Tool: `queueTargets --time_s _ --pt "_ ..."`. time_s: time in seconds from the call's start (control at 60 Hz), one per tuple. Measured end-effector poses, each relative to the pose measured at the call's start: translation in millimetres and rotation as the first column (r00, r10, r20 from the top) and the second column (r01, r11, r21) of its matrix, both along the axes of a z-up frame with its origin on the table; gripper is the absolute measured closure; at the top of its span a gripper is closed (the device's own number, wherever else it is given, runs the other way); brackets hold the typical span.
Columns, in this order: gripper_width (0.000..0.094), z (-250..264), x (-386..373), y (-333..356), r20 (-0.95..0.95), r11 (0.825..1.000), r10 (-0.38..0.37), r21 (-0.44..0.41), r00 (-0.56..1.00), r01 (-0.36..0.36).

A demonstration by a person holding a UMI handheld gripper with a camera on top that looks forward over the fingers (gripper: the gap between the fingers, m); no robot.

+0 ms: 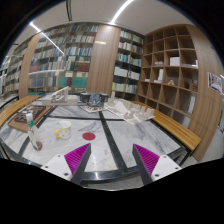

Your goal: Pour water

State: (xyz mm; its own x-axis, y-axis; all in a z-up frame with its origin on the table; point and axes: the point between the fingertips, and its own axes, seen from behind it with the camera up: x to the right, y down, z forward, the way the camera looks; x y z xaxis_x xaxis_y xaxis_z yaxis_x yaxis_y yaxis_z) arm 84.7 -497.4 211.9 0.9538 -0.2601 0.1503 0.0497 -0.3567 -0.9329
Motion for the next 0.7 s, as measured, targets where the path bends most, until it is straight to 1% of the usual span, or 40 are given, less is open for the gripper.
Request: queueTargets --time_s 0.1,0.233,0.333,0.45,0.533,0.583,0.7 --pt "0.0078 1 -4 -10 0.002 1.0 -0.001 -0.009 1.0 0.001" --pt "0.008 -23 -23 -10 -0.014 0.999 0.019 -0.037 1.0 -0.02" --pt "0.008 -53 -63 -17 -0.041 0.996 0.065 -0.057 0.997 -0.067" --pt "0.0076 -88 -138 -13 -0.069 0.982 0.165 -0.08 0.984 -0.17" --pt "0.0077 -100 -196 0 -0.09 0.968 0.236 -0.061 0.968 -0.242" --pt "0.0075 -99 -227 14 -0.104 0.96 0.274 -0.035 0.956 -0.279" --pt "0.0074 -94 -294 62 -0.101 0.946 0.323 0.049 0.941 -0.32"
